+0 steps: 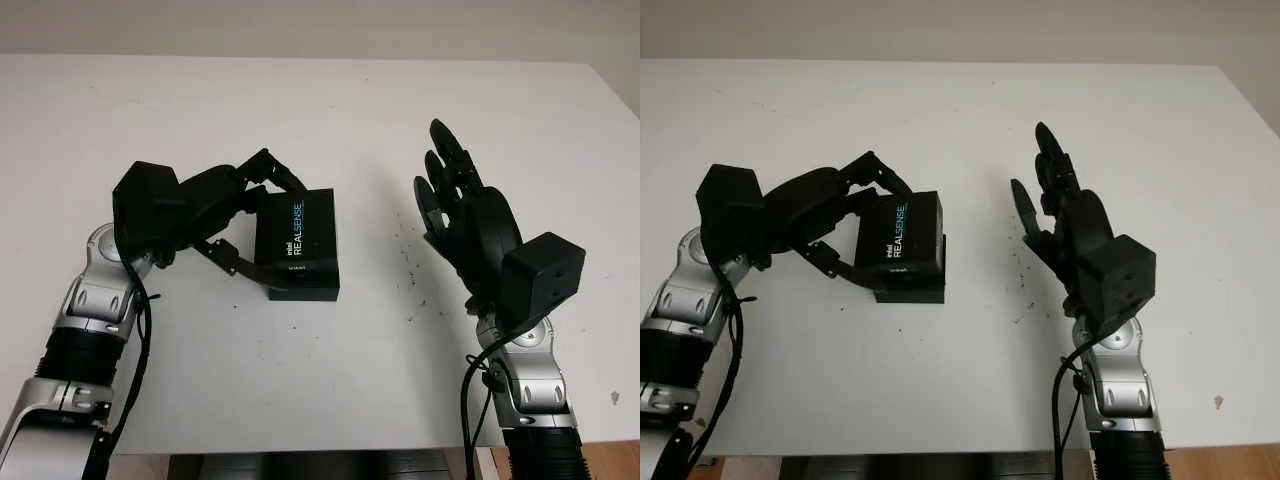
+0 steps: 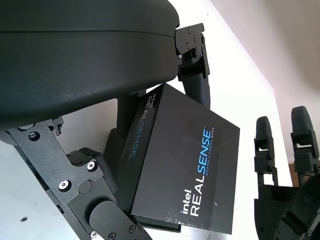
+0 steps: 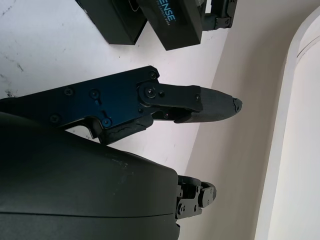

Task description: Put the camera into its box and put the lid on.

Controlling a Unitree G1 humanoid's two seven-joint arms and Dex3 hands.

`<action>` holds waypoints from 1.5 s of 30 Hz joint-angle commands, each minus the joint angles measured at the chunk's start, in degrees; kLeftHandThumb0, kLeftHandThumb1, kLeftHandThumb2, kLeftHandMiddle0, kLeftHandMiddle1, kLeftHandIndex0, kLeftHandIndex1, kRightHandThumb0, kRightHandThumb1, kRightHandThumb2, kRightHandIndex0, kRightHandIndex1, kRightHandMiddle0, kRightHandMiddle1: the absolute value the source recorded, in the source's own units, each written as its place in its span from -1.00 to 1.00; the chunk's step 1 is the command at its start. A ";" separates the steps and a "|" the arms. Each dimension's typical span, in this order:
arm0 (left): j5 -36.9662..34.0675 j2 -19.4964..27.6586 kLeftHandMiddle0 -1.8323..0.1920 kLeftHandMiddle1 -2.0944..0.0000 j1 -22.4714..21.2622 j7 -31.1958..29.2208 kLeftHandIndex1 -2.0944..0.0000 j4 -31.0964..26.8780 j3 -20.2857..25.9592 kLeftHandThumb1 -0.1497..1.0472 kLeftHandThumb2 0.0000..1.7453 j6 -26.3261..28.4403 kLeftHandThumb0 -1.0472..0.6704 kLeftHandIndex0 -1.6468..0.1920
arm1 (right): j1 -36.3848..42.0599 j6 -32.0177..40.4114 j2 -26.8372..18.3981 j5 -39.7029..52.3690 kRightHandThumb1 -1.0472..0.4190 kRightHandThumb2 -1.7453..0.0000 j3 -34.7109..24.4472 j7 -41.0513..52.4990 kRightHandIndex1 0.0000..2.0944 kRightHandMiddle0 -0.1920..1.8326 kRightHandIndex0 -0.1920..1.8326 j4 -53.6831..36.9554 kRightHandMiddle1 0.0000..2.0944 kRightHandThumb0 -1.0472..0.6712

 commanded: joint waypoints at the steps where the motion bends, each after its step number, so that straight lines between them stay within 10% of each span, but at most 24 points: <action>1: 0.58 -0.18 0.50 -1.00 0.14 0.36 -1.00 -1.38 -0.72 1.00 -0.51 0.04 -0.15 0.63 | 0.58 0.18 0.18 0.09 -1.00 0.49 -0.10 -0.24 -0.95 -0.80 -0.80 -1.48 -0.84 -0.55; 45: -1.53 0.61 0.43 -1.00 1.84 -3.22 -1.00 -11.22 -2.60 1.00 -0.57 14.16 -0.21 0.63 | 0.94 -0.19 0.73 -0.36 -1.00 0.51 0.38 -1.37 -0.94 -0.74 -0.77 -1.30 -0.87 -0.56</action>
